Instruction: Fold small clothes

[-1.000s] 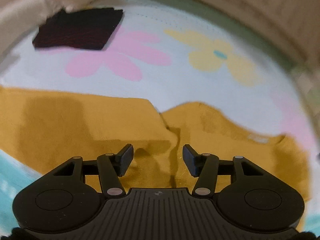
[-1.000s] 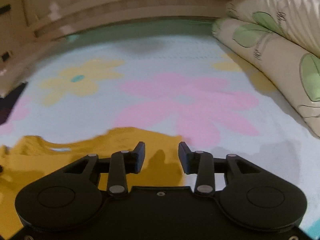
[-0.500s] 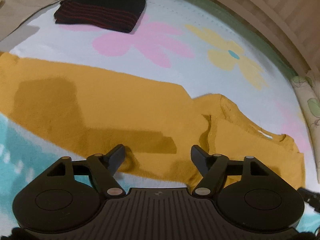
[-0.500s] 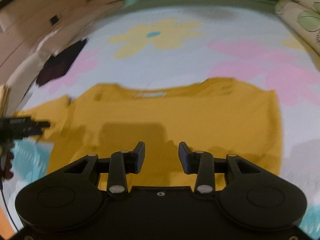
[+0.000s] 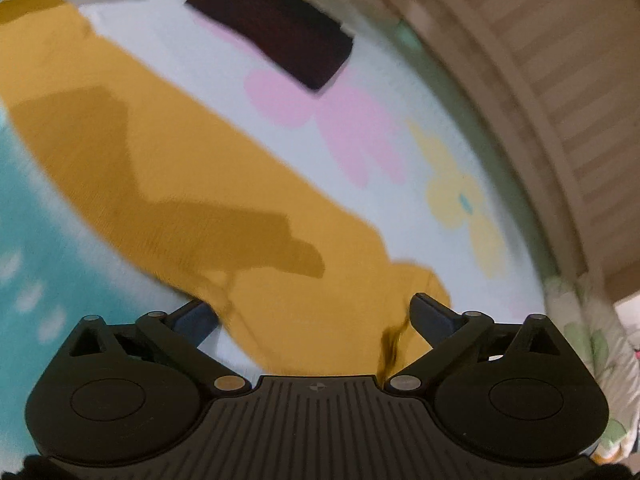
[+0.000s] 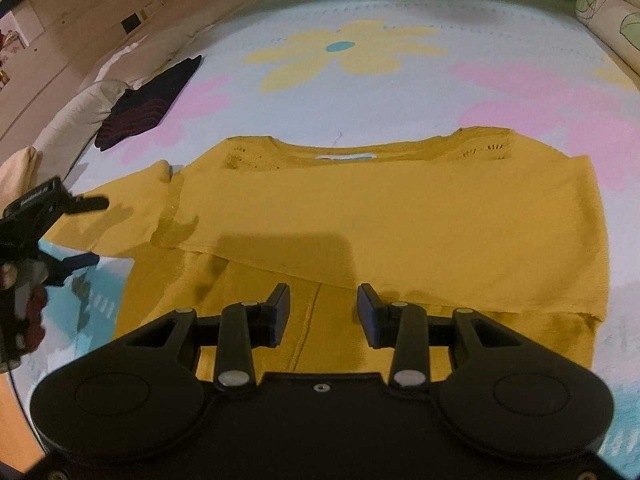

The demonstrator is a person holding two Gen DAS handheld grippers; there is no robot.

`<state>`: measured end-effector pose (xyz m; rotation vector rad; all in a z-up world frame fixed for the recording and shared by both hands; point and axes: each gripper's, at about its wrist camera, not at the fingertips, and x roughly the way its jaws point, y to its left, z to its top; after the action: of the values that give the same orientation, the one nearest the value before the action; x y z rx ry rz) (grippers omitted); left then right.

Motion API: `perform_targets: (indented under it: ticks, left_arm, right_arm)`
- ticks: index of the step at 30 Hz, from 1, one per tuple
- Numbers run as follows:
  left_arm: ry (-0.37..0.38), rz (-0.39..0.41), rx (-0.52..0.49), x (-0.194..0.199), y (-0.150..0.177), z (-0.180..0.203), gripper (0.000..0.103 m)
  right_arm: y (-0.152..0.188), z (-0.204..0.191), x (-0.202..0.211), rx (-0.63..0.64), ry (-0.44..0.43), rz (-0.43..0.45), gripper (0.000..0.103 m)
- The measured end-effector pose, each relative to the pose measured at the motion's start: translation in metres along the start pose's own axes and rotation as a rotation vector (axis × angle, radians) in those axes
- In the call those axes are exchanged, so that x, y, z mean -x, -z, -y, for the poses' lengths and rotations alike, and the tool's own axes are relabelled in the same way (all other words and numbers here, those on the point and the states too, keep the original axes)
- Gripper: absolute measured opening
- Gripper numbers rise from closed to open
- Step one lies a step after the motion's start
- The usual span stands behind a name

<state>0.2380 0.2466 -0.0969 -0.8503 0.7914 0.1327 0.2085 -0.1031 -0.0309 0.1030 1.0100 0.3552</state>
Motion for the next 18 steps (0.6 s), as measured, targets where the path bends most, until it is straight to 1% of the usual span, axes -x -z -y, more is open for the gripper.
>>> perform_targets:
  ticks: [3,6,7,8,9,10,11,12,14,16,18]
  left_arm:
    - [0.029,0.059,0.038,-0.005,-0.006,-0.003,0.101]
    - [0.035,0.099,0.034,-0.011,-0.014,-0.002,0.099]
    - [0.019,0.109,0.026,-0.013,-0.018,-0.001,0.090]
    - [-0.005,0.116,0.019,-0.012,-0.019,0.000,0.076]
    - [-0.033,0.120,0.008,-0.011,-0.018,0.001,0.066]
    - [-0.064,0.127,-0.015,-0.010,-0.018,0.002,0.040]
    - [-0.104,0.135,-0.048,-0.008,-0.020,0.003,0.017]
    - [-0.133,0.147,-0.081,-0.006,-0.020,0.005,0.015]
    - [-0.180,0.188,-0.129,0.005,-0.022,0.004,0.015]
    - [-0.246,0.190,-0.120,0.008,-0.027,-0.001,0.014]
    - [-0.262,0.190,-0.081,0.013,-0.028,-0.015,0.013]
  right_arm:
    - [0.001,-0.002,0.000,-0.001,-0.008,0.002,0.048]
    - [0.001,-0.005,-0.002,0.005,-0.014,-0.003,0.048]
    - [0.002,-0.005,-0.003,0.006,-0.015,-0.004,0.048]
    - [0.002,-0.006,-0.003,0.006,-0.015,-0.005,0.048]
    - [0.002,-0.005,-0.003,0.006,-0.016,-0.005,0.048]
    - [0.002,-0.005,-0.003,0.006,-0.016,-0.005,0.048]
    - [0.002,-0.005,-0.003,0.006,-0.015,-0.005,0.048]
    - [0.003,-0.004,-0.003,0.008,-0.014,-0.005,0.048]
    - [0.003,-0.003,-0.004,0.007,-0.010,-0.006,0.048]
    - [0.002,-0.002,-0.006,0.002,-0.004,-0.012,0.048]
    - [0.002,-0.001,-0.008,-0.001,0.006,-0.018,0.048]
